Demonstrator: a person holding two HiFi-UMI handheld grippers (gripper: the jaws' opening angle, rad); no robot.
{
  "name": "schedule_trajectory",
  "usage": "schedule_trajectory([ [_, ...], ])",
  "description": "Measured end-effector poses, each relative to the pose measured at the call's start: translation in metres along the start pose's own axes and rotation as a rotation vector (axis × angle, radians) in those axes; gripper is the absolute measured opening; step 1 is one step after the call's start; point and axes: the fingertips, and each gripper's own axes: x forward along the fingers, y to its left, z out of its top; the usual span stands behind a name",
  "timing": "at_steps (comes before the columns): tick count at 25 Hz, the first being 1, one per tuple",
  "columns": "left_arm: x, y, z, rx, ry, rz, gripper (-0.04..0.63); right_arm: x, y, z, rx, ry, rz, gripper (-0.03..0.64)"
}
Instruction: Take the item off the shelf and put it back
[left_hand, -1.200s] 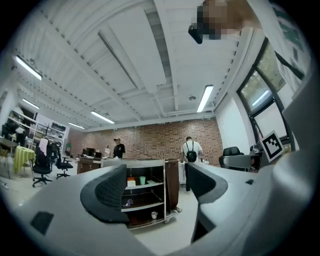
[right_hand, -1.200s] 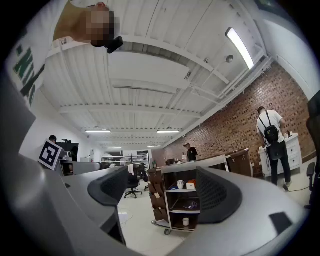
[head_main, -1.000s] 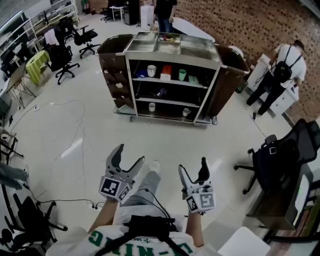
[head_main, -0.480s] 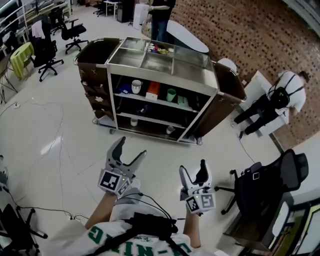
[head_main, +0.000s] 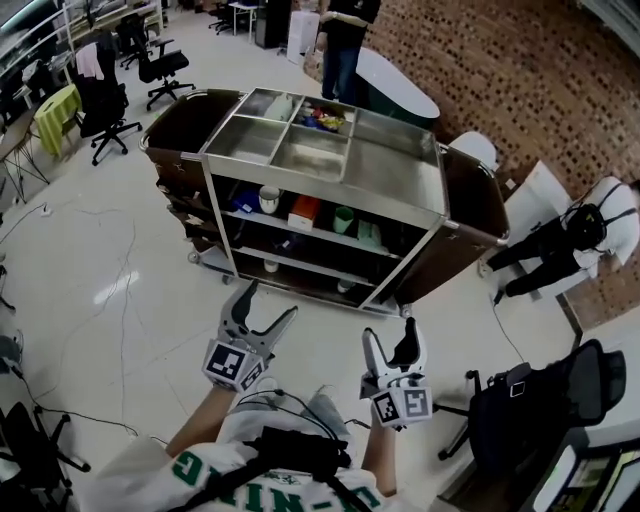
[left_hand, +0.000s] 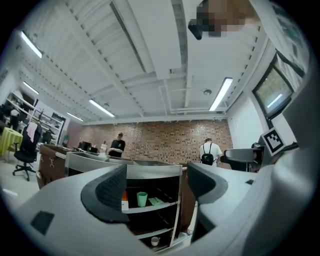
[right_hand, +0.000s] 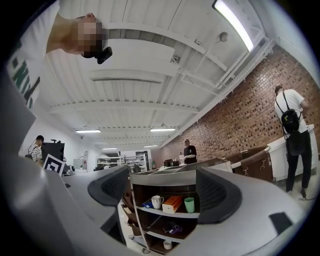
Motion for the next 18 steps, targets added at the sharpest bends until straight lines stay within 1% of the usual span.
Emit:
schedule_trajectory([
  [2, 0.020, 0.000, -0.005, 0.023, -0.003, 0.055, 0.359, 0.021, -0.024, 0.002, 0.012, -0.006, 0.044, 0.431],
  [5, 0.040, -0.009, -0.019, 0.037, 0.030, 0.133, 0.359, 0.035, -0.055, 0.006, 0.023, 0.010, 0.085, 0.431],
  [9, 0.055, -0.022, -0.039, 0.011, 0.085, 0.162, 0.359, 0.054, -0.082, 0.014, 0.031, 0.015, 0.124, 0.431],
  [10, 0.059, -0.022, -0.050, 0.004, 0.100, 0.159, 0.359, 0.058, -0.085, 0.014, 0.029, 0.017, 0.132, 0.431],
  [12, 0.069, -0.022, -0.079, -0.007, 0.160, 0.135, 0.365, 0.061, -0.092, 0.011, 0.027, 0.023, 0.138, 0.431],
  [14, 0.080, -0.018, -0.113, -0.014, 0.237, 0.116, 0.413, 0.061, -0.099, 0.006, 0.031, 0.038, 0.127, 0.431],
  [15, 0.085, -0.011, -0.131, -0.021, 0.267, 0.119, 0.453, 0.060, -0.103, 0.002, 0.032, 0.048, 0.116, 0.431],
  [17, 0.096, 0.009, -0.165, -0.039, 0.301, 0.140, 0.526, 0.057, -0.110, -0.005, 0.033, 0.071, 0.087, 0.431],
  [18, 0.103, 0.021, -0.179, -0.046, 0.313, 0.147, 0.546, 0.054, -0.113, -0.009, 0.033, 0.084, 0.071, 0.431],
])
